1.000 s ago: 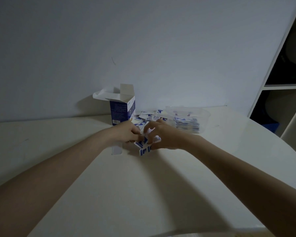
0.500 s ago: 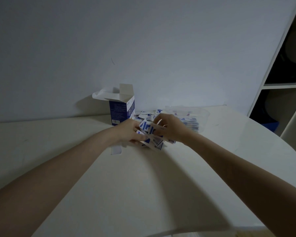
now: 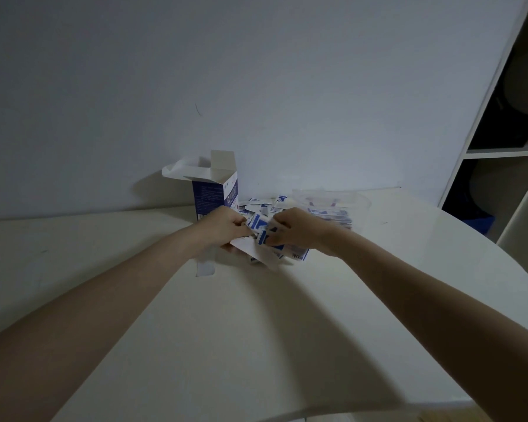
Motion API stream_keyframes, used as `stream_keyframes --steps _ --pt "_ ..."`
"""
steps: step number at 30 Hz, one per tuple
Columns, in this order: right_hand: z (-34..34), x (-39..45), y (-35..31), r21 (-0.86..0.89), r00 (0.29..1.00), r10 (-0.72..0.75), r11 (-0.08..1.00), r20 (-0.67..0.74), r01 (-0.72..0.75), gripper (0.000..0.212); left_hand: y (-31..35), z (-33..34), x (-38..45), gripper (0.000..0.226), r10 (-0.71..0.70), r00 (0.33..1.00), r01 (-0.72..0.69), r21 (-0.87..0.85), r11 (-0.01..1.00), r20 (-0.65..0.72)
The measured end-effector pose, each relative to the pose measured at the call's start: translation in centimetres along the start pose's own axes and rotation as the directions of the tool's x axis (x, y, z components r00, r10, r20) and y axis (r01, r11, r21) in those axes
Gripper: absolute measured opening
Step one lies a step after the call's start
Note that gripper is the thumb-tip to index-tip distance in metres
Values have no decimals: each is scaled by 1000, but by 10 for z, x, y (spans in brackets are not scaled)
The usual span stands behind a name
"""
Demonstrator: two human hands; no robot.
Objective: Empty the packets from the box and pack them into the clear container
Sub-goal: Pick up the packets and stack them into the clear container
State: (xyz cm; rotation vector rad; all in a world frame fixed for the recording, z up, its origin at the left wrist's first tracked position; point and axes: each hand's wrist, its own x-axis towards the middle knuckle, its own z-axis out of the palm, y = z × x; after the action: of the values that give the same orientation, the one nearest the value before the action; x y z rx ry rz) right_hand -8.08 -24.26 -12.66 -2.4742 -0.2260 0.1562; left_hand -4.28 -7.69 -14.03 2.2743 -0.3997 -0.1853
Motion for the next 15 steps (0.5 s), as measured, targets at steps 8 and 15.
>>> stream_keyframes --steps 8,15 --pt "-20 -1 8 196 968 74 980 -241 -26 18 -5 -9 -7 23 104 995 -104 -125 987 -7" --pt "-19 -8 13 764 991 100 633 85 -129 14 1 -7 -9 35 216 957 -220 3 976 -193"
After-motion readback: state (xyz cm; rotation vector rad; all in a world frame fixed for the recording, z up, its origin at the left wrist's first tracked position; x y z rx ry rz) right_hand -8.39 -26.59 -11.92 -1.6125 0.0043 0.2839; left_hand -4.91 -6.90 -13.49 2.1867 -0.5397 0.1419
